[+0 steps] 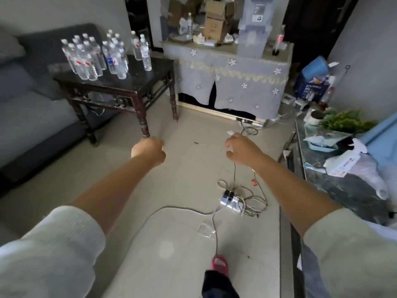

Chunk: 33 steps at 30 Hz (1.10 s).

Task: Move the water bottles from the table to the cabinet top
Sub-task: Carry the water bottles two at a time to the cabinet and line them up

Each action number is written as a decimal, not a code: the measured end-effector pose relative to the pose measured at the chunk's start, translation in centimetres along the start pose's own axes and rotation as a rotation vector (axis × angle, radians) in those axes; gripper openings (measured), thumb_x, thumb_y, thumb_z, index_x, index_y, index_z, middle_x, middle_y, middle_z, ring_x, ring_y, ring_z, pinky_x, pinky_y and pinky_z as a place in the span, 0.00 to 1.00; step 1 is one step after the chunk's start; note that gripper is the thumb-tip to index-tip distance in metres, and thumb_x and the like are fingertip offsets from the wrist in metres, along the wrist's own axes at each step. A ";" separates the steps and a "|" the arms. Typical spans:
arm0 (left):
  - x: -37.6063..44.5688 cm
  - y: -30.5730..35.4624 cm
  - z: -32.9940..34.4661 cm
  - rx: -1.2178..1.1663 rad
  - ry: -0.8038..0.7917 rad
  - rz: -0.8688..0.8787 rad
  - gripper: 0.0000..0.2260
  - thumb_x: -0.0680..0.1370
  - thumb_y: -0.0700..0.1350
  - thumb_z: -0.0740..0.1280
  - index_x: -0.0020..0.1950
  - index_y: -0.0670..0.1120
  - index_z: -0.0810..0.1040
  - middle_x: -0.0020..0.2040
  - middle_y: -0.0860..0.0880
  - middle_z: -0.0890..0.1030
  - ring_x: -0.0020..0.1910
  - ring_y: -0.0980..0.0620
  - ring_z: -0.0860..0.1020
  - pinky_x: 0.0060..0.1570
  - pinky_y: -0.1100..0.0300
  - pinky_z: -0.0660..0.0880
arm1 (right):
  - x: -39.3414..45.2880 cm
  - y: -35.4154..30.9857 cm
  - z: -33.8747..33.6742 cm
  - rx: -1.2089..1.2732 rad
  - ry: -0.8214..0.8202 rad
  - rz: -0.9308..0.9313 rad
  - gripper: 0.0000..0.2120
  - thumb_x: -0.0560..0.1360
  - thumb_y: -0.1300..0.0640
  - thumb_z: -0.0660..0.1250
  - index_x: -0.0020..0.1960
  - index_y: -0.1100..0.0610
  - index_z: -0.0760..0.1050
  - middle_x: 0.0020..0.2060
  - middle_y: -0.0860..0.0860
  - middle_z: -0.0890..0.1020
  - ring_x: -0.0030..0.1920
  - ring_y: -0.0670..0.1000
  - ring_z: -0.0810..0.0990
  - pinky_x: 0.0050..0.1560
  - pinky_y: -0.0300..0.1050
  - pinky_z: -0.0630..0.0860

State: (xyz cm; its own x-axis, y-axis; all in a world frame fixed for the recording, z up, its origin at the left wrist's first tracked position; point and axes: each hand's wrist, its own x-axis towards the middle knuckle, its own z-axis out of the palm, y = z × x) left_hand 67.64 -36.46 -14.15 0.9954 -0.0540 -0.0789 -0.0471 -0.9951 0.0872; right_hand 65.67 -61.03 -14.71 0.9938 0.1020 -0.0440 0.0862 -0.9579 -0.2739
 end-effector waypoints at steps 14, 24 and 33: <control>19.8 -9.4 -5.5 0.028 0.056 -0.352 0.15 0.79 0.43 0.58 0.64 0.44 0.76 0.62 0.42 0.74 0.64 0.42 0.72 0.57 0.52 0.73 | 32.5 -5.5 -3.1 -0.019 -0.060 -0.328 0.12 0.75 0.62 0.63 0.57 0.63 0.77 0.58 0.62 0.75 0.58 0.61 0.76 0.57 0.47 0.72; 29.2 -22.5 -6.8 0.031 0.045 -0.565 0.15 0.79 0.42 0.56 0.63 0.44 0.75 0.63 0.42 0.73 0.64 0.41 0.71 0.58 0.52 0.72 | 47.5 -19.2 1.1 -0.028 -0.126 -0.530 0.12 0.75 0.61 0.63 0.57 0.62 0.77 0.59 0.60 0.74 0.60 0.61 0.75 0.59 0.47 0.71; 41.7 -36.4 -11.1 0.025 0.023 -0.544 0.15 0.80 0.42 0.56 0.63 0.42 0.76 0.64 0.42 0.74 0.64 0.41 0.72 0.59 0.52 0.72 | 62.5 -31.6 2.4 -0.009 -0.134 -0.516 0.11 0.75 0.60 0.63 0.55 0.62 0.78 0.55 0.60 0.77 0.57 0.60 0.77 0.59 0.49 0.72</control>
State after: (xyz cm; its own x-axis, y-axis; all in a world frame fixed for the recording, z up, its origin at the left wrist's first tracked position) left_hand 111.74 -1.60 -9.64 0.8782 0.4709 -0.0837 0.4736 -0.8806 0.0159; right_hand 124.85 -23.74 -11.14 0.8042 0.5937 -0.0282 0.5629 -0.7760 -0.2845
